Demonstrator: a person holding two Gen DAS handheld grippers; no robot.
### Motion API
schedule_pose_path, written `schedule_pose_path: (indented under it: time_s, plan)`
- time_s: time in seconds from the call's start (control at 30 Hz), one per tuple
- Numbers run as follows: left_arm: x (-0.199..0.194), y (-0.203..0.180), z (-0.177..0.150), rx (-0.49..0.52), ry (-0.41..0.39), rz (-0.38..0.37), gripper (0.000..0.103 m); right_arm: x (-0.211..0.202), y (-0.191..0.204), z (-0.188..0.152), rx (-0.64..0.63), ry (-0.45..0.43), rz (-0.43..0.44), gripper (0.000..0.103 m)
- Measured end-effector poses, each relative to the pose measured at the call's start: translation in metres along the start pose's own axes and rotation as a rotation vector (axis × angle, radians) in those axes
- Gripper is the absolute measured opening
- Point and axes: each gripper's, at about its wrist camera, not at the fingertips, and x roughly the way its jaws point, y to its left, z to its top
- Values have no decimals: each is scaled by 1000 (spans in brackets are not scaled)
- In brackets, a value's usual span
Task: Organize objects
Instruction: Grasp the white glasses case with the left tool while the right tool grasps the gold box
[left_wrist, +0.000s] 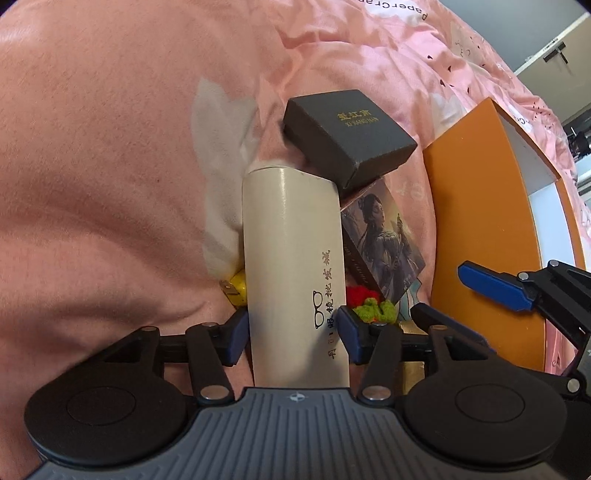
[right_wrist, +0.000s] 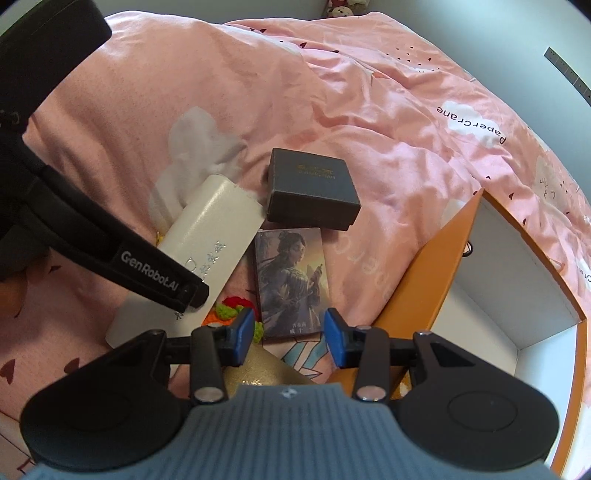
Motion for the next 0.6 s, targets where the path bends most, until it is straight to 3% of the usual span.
schedule_pose_path:
  time_s: [0.2, 0.37, 0.6]
  plan:
    - [-14, -2, -7, 7, -25, -9, 47, 1, -1, 1, -31, 11, 12, 43]
    - [-33, -9, -13, 48, -56, -12, 36, -6, -7, 0, -84, 48, 123, 43]
    - [-47, -27, -29, 140, -41, -19, 29, -18, 1, 0, -283, 107, 237, 52]
